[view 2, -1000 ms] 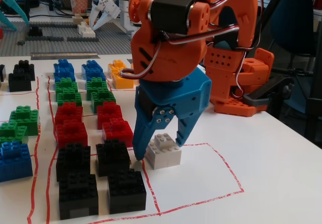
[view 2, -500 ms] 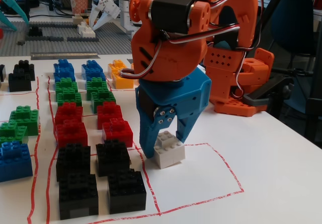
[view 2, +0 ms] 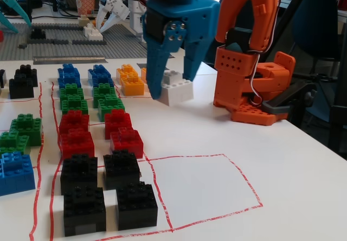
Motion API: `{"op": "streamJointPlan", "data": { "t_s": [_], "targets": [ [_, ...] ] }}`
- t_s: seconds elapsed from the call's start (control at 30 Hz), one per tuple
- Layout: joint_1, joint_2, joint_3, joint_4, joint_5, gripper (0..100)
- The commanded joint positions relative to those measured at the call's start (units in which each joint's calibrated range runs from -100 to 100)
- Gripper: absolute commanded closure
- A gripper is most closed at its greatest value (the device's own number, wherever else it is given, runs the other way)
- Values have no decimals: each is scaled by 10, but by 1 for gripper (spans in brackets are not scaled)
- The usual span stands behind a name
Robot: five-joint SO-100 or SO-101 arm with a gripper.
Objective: Grab the block and put it in the grey marker
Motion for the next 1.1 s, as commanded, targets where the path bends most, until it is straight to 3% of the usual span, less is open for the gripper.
{"op": "streamJointPlan", "data": {
  "t_s": [0.0,0.3,0.6,1.07],
  "targets": [
    [87,-129,21,12,41,100],
    [387,-255,166,-12,153,100],
    [659,-259,211,-83,272,100],
    [912,-103,85,-199,391,100]
  ]
}}
